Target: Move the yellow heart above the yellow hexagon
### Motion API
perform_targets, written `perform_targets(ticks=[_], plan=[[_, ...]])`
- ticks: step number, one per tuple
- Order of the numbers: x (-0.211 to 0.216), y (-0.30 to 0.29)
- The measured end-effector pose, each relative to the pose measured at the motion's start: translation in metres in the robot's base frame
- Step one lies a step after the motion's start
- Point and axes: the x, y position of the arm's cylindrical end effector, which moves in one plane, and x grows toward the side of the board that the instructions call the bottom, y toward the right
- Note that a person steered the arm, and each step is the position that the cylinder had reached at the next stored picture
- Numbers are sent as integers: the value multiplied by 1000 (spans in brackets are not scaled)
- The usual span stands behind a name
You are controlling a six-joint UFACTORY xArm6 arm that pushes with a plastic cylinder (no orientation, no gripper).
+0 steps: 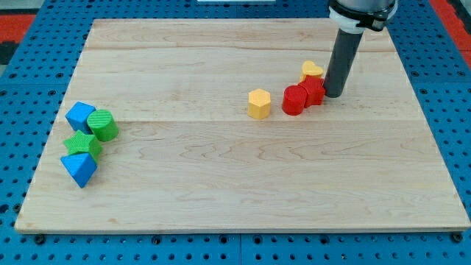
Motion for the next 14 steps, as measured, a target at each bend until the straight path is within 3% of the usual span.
perform_targets(ticks=[4, 5, 6, 9, 12, 13, 14], plan=[[-3, 19], [-26, -6], [-28, -76], [-75, -44], [-86, -54], [-88, -70], [-37, -91]])
